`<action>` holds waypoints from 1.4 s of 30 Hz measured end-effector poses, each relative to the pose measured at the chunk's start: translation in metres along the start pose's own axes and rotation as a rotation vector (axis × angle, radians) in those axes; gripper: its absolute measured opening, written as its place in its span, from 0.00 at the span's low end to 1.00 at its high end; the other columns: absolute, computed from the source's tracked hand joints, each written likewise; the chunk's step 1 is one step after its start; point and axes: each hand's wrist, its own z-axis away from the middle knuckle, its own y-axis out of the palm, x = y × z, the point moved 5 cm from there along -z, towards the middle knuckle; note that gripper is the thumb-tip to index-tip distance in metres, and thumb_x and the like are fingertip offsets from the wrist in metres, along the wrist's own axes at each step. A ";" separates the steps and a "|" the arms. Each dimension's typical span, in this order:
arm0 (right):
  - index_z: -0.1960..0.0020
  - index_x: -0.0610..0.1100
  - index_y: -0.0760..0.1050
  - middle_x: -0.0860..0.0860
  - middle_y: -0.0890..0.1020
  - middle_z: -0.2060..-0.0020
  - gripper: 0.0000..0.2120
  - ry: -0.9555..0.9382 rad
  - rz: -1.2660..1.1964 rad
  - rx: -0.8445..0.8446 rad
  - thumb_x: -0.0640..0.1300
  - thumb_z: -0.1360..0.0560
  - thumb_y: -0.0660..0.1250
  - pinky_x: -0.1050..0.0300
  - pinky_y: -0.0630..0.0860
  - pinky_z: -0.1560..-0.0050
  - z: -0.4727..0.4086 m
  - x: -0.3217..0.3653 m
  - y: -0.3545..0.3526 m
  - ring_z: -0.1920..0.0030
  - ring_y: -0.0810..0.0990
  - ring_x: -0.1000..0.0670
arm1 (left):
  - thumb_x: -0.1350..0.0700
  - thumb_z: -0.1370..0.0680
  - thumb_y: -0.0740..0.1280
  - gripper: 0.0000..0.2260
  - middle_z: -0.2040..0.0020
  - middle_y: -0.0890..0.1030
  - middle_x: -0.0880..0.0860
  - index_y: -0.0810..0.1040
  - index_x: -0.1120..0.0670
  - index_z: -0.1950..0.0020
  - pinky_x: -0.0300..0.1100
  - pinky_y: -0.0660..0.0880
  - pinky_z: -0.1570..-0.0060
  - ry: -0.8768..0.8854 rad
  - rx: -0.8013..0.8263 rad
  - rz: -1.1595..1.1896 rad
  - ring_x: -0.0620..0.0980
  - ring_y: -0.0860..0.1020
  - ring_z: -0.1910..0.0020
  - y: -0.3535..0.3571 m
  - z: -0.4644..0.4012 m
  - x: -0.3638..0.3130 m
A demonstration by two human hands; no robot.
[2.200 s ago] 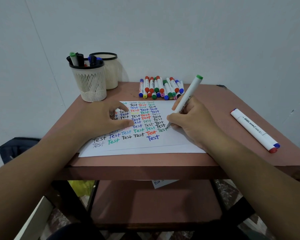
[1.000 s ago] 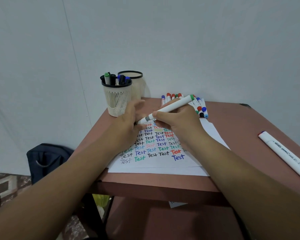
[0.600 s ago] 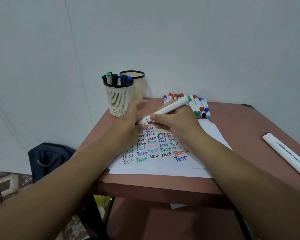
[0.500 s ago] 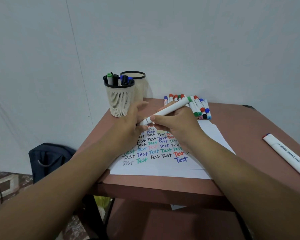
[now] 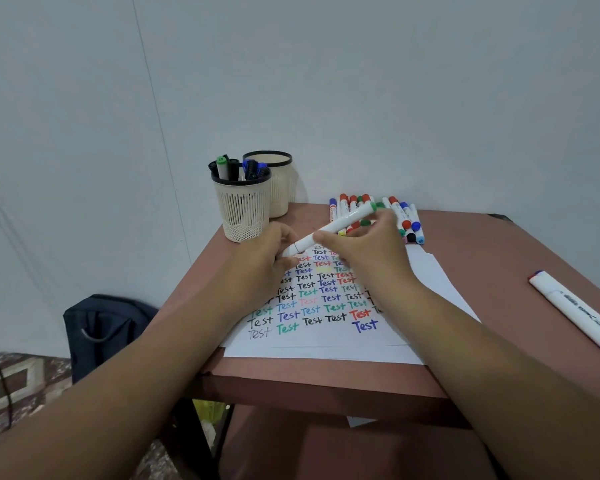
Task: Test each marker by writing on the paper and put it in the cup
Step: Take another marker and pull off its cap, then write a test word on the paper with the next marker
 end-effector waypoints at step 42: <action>0.25 0.59 0.66 0.51 0.84 0.60 0.31 -0.749 0.068 0.129 0.40 0.23 0.72 0.70 0.77 0.53 -0.089 0.154 0.085 0.59 0.83 0.56 | 0.33 0.29 0.71 0.24 0.47 0.76 0.41 0.78 0.45 0.40 0.41 0.73 0.50 -0.244 -0.025 -0.216 0.42 0.72 0.47 -0.008 -0.009 0.020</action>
